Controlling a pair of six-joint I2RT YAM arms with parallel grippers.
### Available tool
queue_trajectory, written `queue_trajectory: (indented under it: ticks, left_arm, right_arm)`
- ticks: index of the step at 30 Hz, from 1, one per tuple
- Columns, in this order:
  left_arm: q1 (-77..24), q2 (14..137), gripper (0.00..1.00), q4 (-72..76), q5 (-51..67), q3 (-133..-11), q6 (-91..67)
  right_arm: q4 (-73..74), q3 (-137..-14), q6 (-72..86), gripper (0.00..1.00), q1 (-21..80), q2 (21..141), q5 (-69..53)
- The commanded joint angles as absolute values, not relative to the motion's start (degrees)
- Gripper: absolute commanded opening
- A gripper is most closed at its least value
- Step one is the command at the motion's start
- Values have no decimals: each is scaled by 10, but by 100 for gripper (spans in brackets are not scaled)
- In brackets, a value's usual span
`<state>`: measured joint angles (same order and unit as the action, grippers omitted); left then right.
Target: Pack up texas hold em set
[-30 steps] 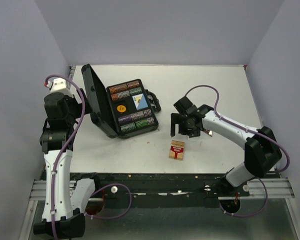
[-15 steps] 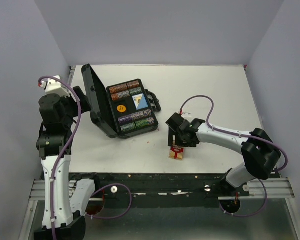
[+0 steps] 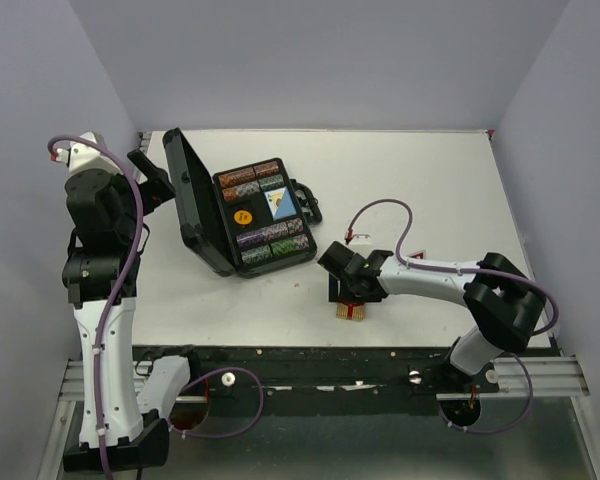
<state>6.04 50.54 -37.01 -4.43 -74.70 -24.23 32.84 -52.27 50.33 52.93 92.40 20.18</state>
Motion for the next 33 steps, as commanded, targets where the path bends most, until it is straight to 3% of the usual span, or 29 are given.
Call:
queue_trajectory:
  ticks: [1,6,11,17,21,33]
  left_arm:
    - [64,485,99,-377,-61,-759,-257]
    - [63,472,99,-340,-73,-747,-244]
    - [64,473,99,-313,-96,-735,-219]
    - [64,468,99,-302,-120,-734,-228]
    - [65,455,99,-280,-108,-706,-207]
    - [66,403,99,-206,-38,-607,-195]
  right_arm:
    - [327,-495,526,81,548,933,242]
    - [329,-463,543,69,550,914,254]
    - [292,-463,500,45,550,904,212]
    - [312,-519,419,33,549,875,233]
    - [311,-576,358,13,545,881,236]
    - [272,-859,229,8,494,1041,154]
